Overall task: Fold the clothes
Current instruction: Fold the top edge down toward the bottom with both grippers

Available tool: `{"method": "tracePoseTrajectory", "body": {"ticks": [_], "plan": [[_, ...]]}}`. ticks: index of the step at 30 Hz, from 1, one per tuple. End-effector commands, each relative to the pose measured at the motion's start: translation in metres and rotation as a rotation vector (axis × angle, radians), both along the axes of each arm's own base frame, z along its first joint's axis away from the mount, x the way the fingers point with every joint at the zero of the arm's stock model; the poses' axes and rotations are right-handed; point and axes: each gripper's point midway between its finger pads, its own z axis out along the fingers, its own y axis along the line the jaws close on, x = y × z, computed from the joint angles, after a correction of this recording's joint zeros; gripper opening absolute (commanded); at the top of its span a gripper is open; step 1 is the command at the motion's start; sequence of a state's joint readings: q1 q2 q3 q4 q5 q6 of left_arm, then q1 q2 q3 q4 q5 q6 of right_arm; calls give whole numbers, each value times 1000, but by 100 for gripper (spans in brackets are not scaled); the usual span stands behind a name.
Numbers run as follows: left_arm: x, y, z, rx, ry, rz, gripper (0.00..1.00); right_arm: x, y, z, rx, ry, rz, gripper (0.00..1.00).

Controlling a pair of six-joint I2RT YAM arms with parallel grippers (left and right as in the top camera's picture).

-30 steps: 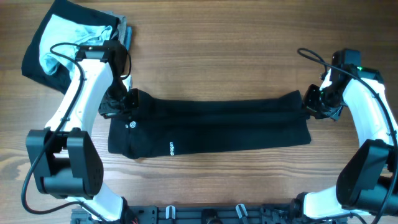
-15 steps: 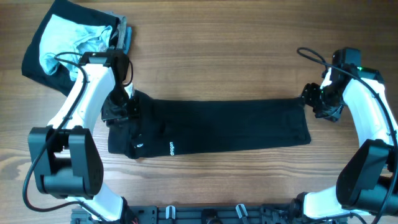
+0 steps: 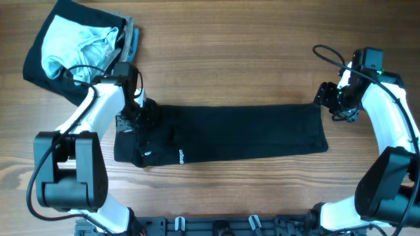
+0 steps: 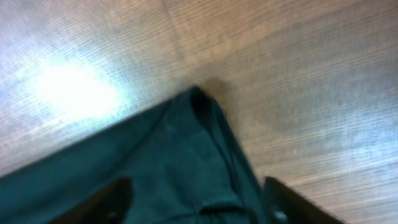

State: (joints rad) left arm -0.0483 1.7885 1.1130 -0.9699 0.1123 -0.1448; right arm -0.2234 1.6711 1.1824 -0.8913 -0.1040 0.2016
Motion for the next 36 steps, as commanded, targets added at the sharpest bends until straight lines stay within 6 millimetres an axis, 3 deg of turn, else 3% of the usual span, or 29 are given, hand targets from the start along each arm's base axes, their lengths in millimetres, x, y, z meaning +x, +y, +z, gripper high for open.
{"method": "tracePoseTrajectory", "body": {"ticks": [1, 3, 6, 8, 11, 12, 13, 16, 19, 21, 22, 23, 24, 30, 31, 32, 34, 35, 36], "plan": [[5, 17, 14, 35, -32, 111, 4, -1, -2, -9, -25, -4, 44, 60], [6, 18, 14, 34, -33, 119, 4, -11, -5, -28, -38, 52, 41, 60], [6, 18, 14, 34, -33, 122, 4, -23, 9, -56, 33, 119, 125, 60], [7, 18, 14, 34, -40, 122, 4, -23, 11, -62, 53, 132, 126, 59], [8, 18, 14, 34, -44, 122, 4, -30, 12, -72, 57, 170, 124, 25], [8, 18, 14, 34, -44, 122, 4, -32, 10, -73, 47, 178, 123, 19], [8, 18, 14, 34, -44, 122, 4, -34, 8, -74, 35, 190, 114, 5], [9, 18, 14, 33, -46, 122, 4, -46, -15, -68, -80, 259, 11, 4], [9, 18, 14, 33, -47, 122, 4, -45, -32, -49, -113, 252, -82, 4], [9, 18, 14, 33, -47, 122, 4, -42, -38, -42, -104, 227, -110, 4], [9, 18, 14, 33, -47, 122, 4, -37, -25, -43, -29, 202, -43, 21], [9, 18, 14, 33, -47, 122, 4, -31, -6, -43, 70, 161, 40, 46], [9, 18, 14, 33, -48, 122, 4, -25, 10, -43, 159, 118, 82, 62], [10, 18, 14, 33, -52, 122, 4, -33, 15, -69, 166, 90, 95, 62], [11, 18, 14, 33, -55, 122, 4, -33, 16, -72, 165, 86, 96, 57], [12, 18, 14, 33, -59, 122, 4, -36, 16, -76, 166, 90, 96, 47], [13, 18, 14, 32, -62, 122, 4, -40, 15, -78, 158, 101, 93, 14], [13, 18, 14, 32, -62, 122, 4, -40, 9, -76, 129, 112, 66, 4], [13, 18, 14, 32, -61, 122, 4, -39, 2, -73, 105, 125, 34, 4]]}}
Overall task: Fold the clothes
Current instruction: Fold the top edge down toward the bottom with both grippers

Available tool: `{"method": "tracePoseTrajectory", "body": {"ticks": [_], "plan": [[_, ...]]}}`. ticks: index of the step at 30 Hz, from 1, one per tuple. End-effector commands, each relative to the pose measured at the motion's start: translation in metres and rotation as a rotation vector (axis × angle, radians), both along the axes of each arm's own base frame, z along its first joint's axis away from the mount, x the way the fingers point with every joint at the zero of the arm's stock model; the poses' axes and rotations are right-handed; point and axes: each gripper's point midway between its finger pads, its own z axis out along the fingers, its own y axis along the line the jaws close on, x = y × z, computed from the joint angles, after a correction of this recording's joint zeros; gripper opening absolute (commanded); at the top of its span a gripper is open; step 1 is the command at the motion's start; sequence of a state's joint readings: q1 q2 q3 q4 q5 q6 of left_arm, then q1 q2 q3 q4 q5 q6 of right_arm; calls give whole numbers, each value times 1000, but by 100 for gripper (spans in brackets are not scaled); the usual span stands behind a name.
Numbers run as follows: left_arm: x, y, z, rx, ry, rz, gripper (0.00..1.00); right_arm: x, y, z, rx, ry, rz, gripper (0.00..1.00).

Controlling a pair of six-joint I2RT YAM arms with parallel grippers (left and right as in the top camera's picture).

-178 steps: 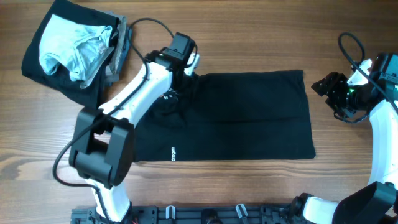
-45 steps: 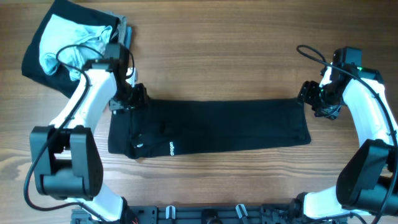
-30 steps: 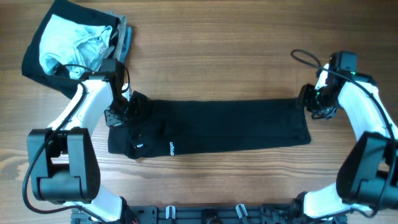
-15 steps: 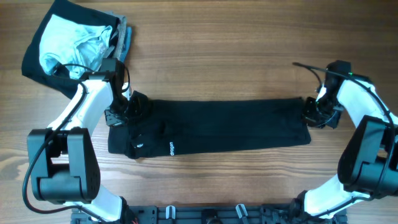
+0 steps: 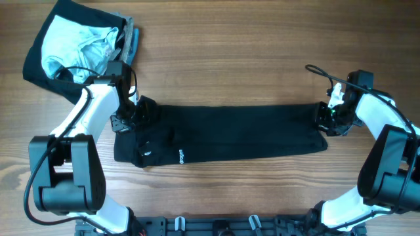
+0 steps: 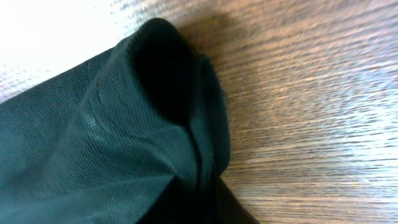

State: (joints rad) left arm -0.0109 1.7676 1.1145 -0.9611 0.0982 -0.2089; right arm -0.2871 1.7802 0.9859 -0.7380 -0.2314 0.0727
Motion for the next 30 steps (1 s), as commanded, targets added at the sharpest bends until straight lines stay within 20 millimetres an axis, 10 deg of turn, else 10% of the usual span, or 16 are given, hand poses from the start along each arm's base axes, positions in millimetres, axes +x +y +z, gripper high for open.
{"method": "tracePoseTrajectory", "body": {"ticks": [1, 5, 12, 15, 20, 25, 30], "plan": [[7, 5, 9, 17, -36, 22, 4, -2, -15, 8, -66, 38, -63, 4], [7, 5, 9, 17, -36, 22, 4, -13, -61, 41, -258, 107, -256, 4], [6, -3, 11, -26, -34, 7, 4, -26, -60, 44, -249, 161, -245, 24], [9, -40, 50, -251, -93, -121, 6, -4, -33, 45, -82, 51, -116, 48], [21, -80, 102, -338, -296, -271, 4, 8, -25, 50, 40, -9, -182, 53], [-11, -136, 24, -351, -164, -400, 4, 4, -36, 53, 112, -16, -266, 56], [-23, -103, -54, -193, 3, -197, 4, -6, -31, 44, 122, 17, -263, 62]]}}
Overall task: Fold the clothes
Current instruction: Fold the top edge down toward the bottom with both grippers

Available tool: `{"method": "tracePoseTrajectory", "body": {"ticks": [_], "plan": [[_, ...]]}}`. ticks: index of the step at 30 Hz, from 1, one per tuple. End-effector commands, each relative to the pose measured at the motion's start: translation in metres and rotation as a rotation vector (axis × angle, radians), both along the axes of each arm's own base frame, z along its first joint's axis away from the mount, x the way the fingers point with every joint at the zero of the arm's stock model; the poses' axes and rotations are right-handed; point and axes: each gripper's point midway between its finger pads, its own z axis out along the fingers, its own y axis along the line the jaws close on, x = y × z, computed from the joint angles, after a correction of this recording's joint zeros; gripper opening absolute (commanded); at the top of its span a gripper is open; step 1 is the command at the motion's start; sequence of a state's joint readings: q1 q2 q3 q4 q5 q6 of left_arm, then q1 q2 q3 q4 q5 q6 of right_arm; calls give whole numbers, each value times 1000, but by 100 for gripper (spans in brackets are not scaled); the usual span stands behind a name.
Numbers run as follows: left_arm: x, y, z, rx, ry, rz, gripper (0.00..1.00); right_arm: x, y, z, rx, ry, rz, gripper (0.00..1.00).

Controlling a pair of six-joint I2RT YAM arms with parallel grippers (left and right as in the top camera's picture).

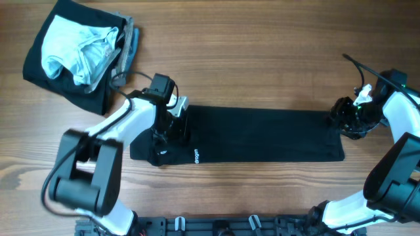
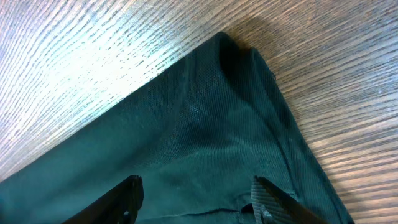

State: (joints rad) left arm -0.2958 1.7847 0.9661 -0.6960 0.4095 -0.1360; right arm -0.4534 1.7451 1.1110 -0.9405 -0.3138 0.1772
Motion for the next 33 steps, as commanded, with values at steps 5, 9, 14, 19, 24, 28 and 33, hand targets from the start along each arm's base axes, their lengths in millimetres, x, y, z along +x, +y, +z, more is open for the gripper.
{"method": "tracePoseTrajectory", "body": {"ticks": [5, 9, 14, 19, 24, 28, 33], "plan": [[16, 122, -40, 340, 101, 476, 4, -14, 11, -10, 27, 6, 48, 67], [20, 132, -37, 233, 120, 513, 4, -16, 53, -10, 182, -85, 218, 73], [20, 130, -36, 233, 114, 500, 4, -26, 88, -41, 150, -33, 236, 86], [36, 131, 4, 207, -13, 480, 5, -54, 103, -67, 181, 5, 208, 60], [46, 132, 59, 173, -179, 497, 7, -34, 127, -47, 329, -169, 323, 33], [44, 132, 92, 155, -275, 499, 8, -20, 122, -39, 315, -197, 317, 4], [38, 132, 108, 151, -312, 499, 8, 17, 28, 3, 97, -127, 73, 4]]}}
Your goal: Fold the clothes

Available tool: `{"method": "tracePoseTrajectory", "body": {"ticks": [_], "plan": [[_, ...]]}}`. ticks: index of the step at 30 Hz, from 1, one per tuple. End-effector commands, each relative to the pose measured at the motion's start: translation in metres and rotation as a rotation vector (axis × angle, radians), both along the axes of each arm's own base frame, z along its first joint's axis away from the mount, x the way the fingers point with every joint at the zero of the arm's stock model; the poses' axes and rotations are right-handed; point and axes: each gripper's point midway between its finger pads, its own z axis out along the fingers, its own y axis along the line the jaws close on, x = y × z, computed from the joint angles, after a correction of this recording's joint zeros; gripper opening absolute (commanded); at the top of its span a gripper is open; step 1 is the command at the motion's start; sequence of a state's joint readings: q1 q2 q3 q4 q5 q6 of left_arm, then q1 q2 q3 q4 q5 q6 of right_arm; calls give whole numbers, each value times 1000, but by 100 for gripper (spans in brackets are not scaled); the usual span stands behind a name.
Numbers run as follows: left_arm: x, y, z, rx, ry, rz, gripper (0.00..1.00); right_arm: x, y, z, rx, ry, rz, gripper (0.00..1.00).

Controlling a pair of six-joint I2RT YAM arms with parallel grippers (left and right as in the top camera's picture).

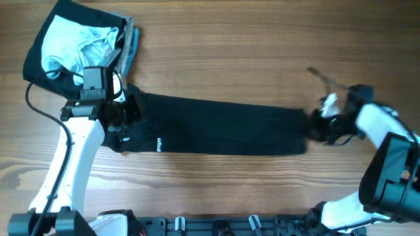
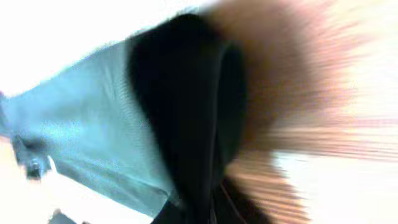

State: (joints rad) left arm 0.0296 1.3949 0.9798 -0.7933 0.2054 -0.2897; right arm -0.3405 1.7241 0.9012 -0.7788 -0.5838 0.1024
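A long black garment [image 1: 223, 128] lies stretched across the wooden table [image 1: 249, 52], with small white lettering near its left end. My left gripper [image 1: 123, 117] sits on the garment's left end and looks shut on it. My right gripper [image 1: 316, 126] is at the right end, shut on that edge. The right wrist view is heavily blurred. It shows a bunched fold of the dark fabric [image 2: 180, 112] lifted close to the camera, and the fingers themselves are hidden under it.
A pile of other clothes [image 1: 79, 46], black with pale blue pieces on top, lies at the far left corner just behind my left arm. Bare wood stretches behind and in front of the garment.
The garment now lies further left, and both grippers are further left with it. Its right end has gone from near x=525 to about x=470. The right wrist view has gone blurred, with the fabric bunched up.
At first the garment lay flat with my left gripper on its left end and my right gripper just off its right corner. Then the right gripper was down on that corner. Later the garment lay shifted right with both grippers, and now it lies shifted left.
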Motion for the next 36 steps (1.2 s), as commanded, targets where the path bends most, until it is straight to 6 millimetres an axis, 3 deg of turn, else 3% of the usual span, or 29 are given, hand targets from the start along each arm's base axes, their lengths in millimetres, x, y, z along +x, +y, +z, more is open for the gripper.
{"method": "tracePoseTrajectory", "body": {"ticks": [1, 4, 7, 10, 16, 19, 24, 28, 29, 31, 32, 36], "plan": [[-5, 5, 9, 25, -25, -9, 8, 34, -71, 38, -170, -25, -141, 4], [-8, 5, 11, 24, -23, -9, 8, 50, -102, 75, -270, -50, -168, 4], [-8, 5, 11, 24, -23, -9, 8, 59, -92, 94, -274, -74, -130, 4], [-8, 5, 11, 24, -23, -9, 8, 61, -49, 94, -257, -64, -12, 4], [-8, 5, 11, 24, -23, -8, 8, 59, 88, 95, -211, -91, 294, 4], [-8, 5, 11, 24, -23, -8, 8, 45, 133, 89, -239, -90, 394, 4], [-9, 5, 11, 24, -22, -8, 8, 38, 166, 78, -283, -112, 433, 5], [-10, 5, 11, 24, -18, -8, 9, 39, 173, 78, -272, -112, 426, 5], [-10, 5, 11, 24, -15, -8, 9, 39, 174, 78, -264, -115, 432, 13], [-10, 5, 11, 24, -15, -8, 9, 38, 191, 85, -168, -167, 510, 41], [-10, 5, 10, 24, -15, -8, 11, 38, 199, 89, -125, -203, 554, 47], [-10, 5, 10, 24, -15, -9, 17, 46, 197, 90, -141, -265, 601, 47]]}}
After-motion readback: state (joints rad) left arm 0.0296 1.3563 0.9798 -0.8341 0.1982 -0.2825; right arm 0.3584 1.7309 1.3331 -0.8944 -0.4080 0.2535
